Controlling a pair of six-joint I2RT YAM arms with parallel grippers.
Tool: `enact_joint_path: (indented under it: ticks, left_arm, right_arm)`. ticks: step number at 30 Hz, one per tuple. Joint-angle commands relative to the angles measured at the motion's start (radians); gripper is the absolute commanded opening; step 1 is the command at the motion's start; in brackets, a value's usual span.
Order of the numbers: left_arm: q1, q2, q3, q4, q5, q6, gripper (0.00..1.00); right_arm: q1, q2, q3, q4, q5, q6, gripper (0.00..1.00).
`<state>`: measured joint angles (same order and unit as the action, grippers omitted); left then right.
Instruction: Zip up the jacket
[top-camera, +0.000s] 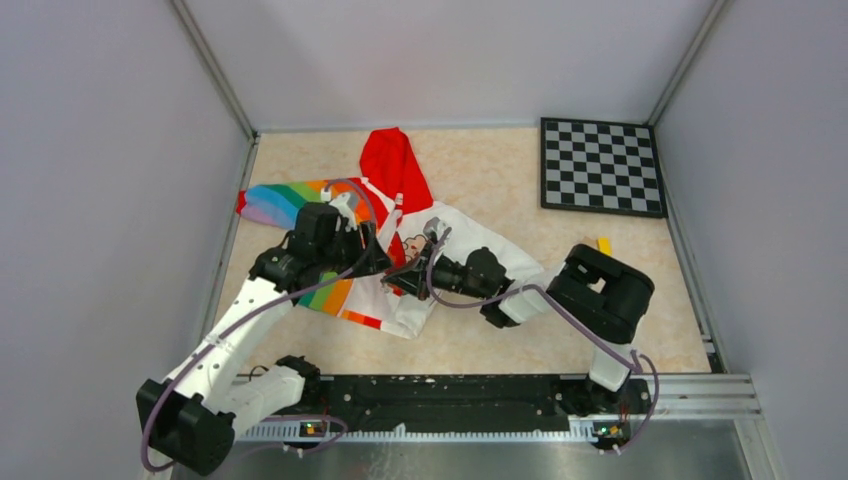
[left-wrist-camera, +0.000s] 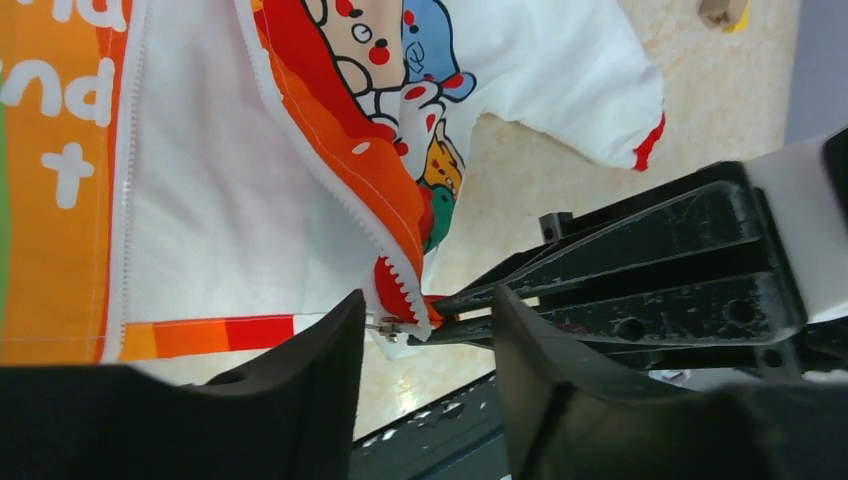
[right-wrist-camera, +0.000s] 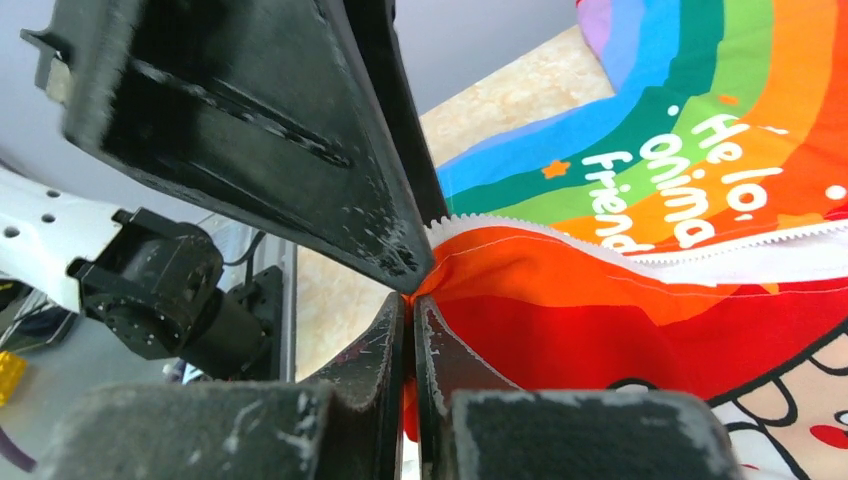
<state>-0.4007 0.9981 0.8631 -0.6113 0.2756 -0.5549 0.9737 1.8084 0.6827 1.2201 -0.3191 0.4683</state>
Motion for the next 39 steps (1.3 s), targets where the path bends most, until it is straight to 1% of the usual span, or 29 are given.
enact_joint_path:
  ticks: [1,3,5,6,9,11,15,18,20,23,26,28,31,33,38,39]
  left_arm:
    - [0.003,-0.035,0.083,-0.034,-0.105,0.027,0.68]
    - [0.014,-0.045,0.121,-0.082,-0.159,0.052,0.83]
    - [0.043,-0.037,0.167,-0.145,-0.192,0.082,0.94]
    - [0.061,-0.026,0.188,-0.187,-0.196,0.102,0.98]
    - [0.136,0.035,0.233,-0.279,-0.185,0.163,0.99]
    - [0.191,0.08,0.238,-0.327,-0.171,0.202,0.99]
    - [0.211,0.202,0.256,-0.403,-0.185,0.263,0.9]
    - [0.202,0.328,0.274,-0.464,-0.167,0.294,0.77]
    - [0.177,0.385,0.278,-0.457,-0.176,0.297,0.76]
    - [0.15,0.485,0.278,-0.463,-0.253,0.291,0.76]
    - [0.115,0.573,0.294,-0.455,-0.261,0.291,0.77]
    - [0.095,0.626,0.311,-0.467,-0.343,0.279,0.76]
    - [0.094,0.691,0.324,-0.463,-0.365,0.282,0.7]
    - [0.095,0.727,0.334,-0.463,-0.404,0.274,0.71]
    - [0.139,0.758,0.293,-0.42,-0.451,0.28,0.66]
    - [0.151,0.762,0.285,-0.402,-0.441,0.287,0.65]
  right_arm:
    - [-0.033,0.042,0.019,0.167,-0.173,0.018,0.0]
    - [-0.045,0.056,0.013,0.204,-0.221,0.025,0.0]
    - [-0.061,0.073,-0.003,0.271,-0.262,0.052,0.0]
    - [-0.073,0.085,-0.007,0.313,-0.294,0.076,0.0]
    - [-0.097,0.128,-0.018,0.451,-0.375,0.142,0.0]
    - [-0.109,0.141,-0.029,0.492,-0.379,0.161,0.0]
    - [-0.114,0.126,-0.06,0.501,-0.344,0.148,0.0]
    - [-0.115,0.123,-0.068,0.502,-0.339,0.141,0.0]
    - [-0.115,0.119,-0.074,0.503,-0.338,0.135,0.0]
    - [-0.115,0.105,-0.089,0.503,-0.339,0.123,0.0]
    - [-0.114,0.086,-0.107,0.503,-0.335,0.112,0.0]
    - [-0.115,0.08,-0.111,0.503,-0.334,0.109,0.0]
    - [-0.118,0.076,-0.117,0.503,-0.334,0.109,0.0]
    - [-0.121,0.074,-0.12,0.503,-0.336,0.11,0.0]
    - [-0.121,0.069,-0.124,0.503,-0.336,0.106,0.0]
    - [-0.12,0.069,-0.124,0.504,-0.337,0.107,0.0]
